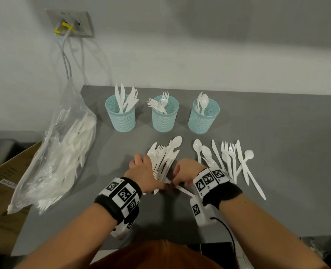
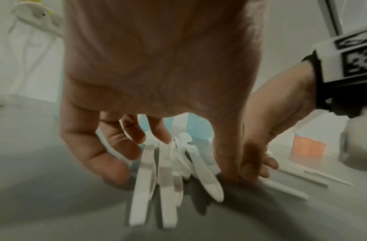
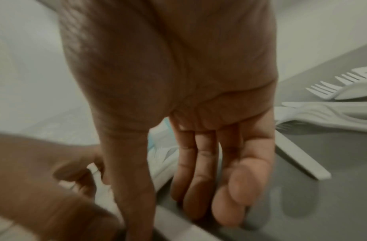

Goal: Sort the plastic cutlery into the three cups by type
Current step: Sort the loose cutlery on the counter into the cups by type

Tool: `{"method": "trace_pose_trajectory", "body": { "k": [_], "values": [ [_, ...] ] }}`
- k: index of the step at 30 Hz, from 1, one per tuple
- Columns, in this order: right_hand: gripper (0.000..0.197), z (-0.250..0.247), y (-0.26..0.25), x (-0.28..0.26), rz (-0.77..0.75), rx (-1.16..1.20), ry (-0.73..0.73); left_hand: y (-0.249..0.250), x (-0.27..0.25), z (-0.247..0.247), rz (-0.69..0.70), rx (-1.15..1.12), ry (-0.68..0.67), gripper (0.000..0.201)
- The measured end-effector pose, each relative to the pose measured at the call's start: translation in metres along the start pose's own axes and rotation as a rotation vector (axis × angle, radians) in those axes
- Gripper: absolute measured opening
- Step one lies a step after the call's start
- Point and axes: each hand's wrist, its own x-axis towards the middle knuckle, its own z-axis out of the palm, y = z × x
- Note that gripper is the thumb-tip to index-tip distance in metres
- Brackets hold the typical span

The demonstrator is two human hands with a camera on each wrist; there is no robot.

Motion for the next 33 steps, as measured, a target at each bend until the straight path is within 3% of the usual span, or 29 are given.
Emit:
{"method": "trace_pose_trajectory", "body": {
  "k": [2,5,15,17,21,23,26,30,33],
  "values": [
    [0.032,0.009,0.004,0.002,-0.02,-0.041,0.011,-0.001,-0.002,-0.001,0.019,0.039,0.008,0.071],
    [0.025,0.011,0.006,0.003,-0.024,-0.033,0.027,-0.003,0.0,-0.004,0.04,0.133,0.03,0.053],
    [0.029,-0.013,0.027,-0.007,0.114,-0.177,0.052,-0.008,0.006,-0.014,-0.014,0.155,-0.018,0.038],
    [0.019,-0.018,0.022,-0.01,0.079,-0.056,0.089,-0.008,0.005,-0.014,-0.008,0.14,-0.051,0.045],
    [0.025,-0.015,-0.001,-0.01,-0.028,0.358,0.191,-0.008,0.001,-0.012,0.019,0.141,-0.102,0.056],
    [0.025,-0.006,-0.012,-0.005,-0.059,0.455,0.225,-0.012,0.0,-0.015,0.039,0.096,-0.084,0.044],
    [0.025,0.007,-0.025,0.002,-0.073,0.576,0.243,-0.018,0.003,-0.017,0.036,-0.049,0.058,0.029],
    [0.046,0.008,-0.03,0.015,-0.03,0.488,0.293,-0.015,0.0,-0.01,-0.007,-0.065,0.118,0.053],
    [0.032,-0.013,-0.021,0.027,0.003,0.261,0.518,-0.01,-0.003,-0.004,-0.052,0.011,0.078,0.099]
  ]
}}
